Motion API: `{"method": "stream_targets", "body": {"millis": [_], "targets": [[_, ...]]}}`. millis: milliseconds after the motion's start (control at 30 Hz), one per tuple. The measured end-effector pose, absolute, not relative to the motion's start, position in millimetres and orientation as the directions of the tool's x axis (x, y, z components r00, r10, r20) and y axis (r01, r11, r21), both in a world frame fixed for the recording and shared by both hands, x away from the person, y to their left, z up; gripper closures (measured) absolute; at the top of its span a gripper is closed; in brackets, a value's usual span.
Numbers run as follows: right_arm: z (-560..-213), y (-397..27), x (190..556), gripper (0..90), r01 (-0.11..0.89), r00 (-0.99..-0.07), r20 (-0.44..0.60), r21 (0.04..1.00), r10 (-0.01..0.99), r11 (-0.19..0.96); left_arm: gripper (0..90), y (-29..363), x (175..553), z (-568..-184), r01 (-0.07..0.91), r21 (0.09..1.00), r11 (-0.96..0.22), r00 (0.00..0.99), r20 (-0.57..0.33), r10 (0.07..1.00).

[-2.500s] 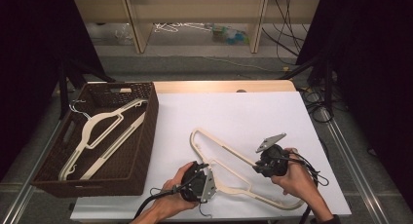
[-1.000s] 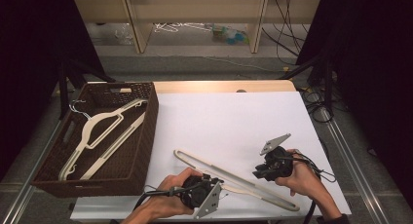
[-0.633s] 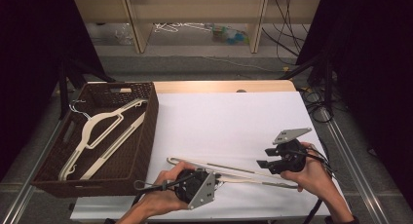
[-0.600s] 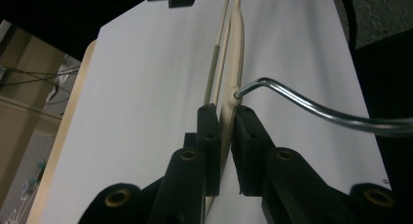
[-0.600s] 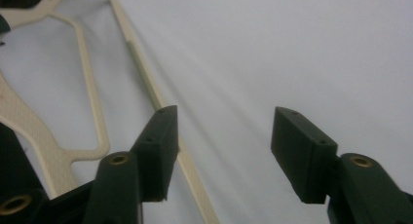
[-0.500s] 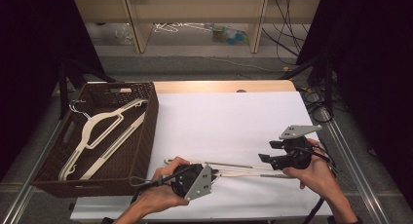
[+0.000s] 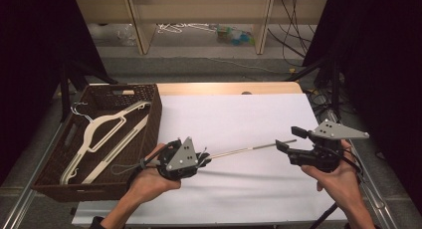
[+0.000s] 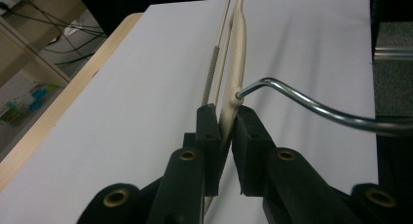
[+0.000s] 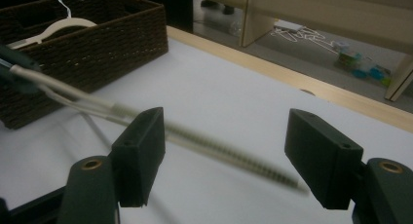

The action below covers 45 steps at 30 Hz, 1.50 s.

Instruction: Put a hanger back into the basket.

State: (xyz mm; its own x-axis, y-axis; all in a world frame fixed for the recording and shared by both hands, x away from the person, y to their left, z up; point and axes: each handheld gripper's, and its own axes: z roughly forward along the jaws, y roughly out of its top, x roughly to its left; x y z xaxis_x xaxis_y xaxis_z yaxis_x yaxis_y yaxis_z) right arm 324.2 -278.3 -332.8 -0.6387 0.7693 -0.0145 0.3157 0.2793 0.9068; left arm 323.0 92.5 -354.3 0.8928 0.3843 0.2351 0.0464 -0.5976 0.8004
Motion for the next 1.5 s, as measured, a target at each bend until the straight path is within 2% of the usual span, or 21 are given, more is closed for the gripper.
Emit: {"method": "stream_targets", "body": {"millis": [200, 300, 367, 567, 1133, 1500], "targets": [[-332, -277, 313, 29.7, 0.322, -0.642, -0.012, 0.903, 0.766, 0.285, 82.5, 109, 336, -346, 0.142, 0.846, -0.513, 0.873, 0.137, 0.468], [-342, -274, 308, 29.5, 0.333, -0.652, -0.009, 0.895, 0.758, 0.297, 84.4, 118, 340, -340, 0.179, 0.863, -0.472, 0.867, 0.089, 0.491], [-352, -271, 306, 29.5, 0.349, -0.658, -0.001, 0.885, 0.753, 0.307, 85.4, 125, 343, -337, 0.222, 0.879, -0.422, 0.865, 0.022, 0.5], [-377, -265, 304, 29.6, 0.406, -0.681, 0.027, 0.846, 0.732, 0.347, 85.6, 137, 344, -328, 0.229, 0.888, -0.4, 0.857, 0.012, 0.515], [-399, -262, 296, 29.6, 0.436, -0.697, 0.04, 0.816, 0.716, 0.379, 85.6, 168, 339, -284, 0.332, 0.915, -0.228, 0.845, -0.181, 0.503], [-408, -258, 293, 28.1, 0.435, -0.723, 0.037, 0.8, 0.69, 0.413, 85.6, 205, 331, -237, 0.327, 0.916, -0.23, 0.819, -0.154, 0.553]]}}
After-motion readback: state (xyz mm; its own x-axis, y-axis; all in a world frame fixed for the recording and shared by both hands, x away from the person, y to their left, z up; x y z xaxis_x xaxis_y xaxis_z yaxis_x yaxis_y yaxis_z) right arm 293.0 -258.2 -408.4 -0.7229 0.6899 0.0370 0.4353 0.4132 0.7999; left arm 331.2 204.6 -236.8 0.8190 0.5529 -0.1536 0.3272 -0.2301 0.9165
